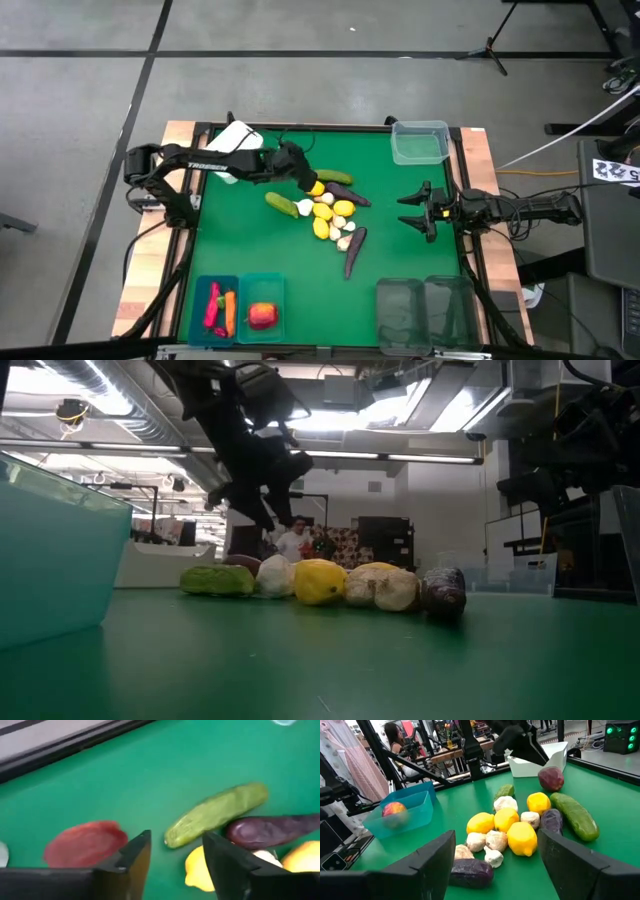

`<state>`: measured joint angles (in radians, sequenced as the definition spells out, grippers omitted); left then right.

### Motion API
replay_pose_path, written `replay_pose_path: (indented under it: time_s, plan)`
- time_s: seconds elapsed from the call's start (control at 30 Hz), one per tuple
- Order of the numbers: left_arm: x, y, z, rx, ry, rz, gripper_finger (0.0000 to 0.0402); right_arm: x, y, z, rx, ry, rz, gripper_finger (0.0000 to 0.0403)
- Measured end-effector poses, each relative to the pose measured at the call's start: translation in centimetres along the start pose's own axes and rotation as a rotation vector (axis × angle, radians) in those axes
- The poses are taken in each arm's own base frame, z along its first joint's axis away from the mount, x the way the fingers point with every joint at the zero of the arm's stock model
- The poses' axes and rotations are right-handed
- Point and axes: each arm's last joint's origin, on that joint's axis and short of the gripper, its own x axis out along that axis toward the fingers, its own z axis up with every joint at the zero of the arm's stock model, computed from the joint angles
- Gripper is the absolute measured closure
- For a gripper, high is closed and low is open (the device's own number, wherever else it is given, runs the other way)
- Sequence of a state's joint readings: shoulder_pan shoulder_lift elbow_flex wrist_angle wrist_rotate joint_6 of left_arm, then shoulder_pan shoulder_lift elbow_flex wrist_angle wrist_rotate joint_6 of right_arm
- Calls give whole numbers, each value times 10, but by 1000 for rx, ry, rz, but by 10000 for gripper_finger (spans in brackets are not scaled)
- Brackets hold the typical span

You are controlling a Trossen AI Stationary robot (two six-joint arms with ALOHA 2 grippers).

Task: Sort produce into baskets
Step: Put the apple into the transparent blue bin

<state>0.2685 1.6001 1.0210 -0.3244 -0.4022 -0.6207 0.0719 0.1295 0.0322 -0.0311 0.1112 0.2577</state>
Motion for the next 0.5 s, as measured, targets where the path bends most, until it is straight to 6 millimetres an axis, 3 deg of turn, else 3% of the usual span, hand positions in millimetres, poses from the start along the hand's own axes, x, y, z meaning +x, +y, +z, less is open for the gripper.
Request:
replay_pose_path:
  time_s: [0.23,0.33,0.5]
  plan:
    - [6,11,9,224,39,-77,124,0,0,0,-1,4,9,123]
    - [8,17,9,319,81,-90,98,0,0,0,-1,8,15,123]
    - [10,30,7,330,162,-47,67,0,0,-1,-1,9,16,123]
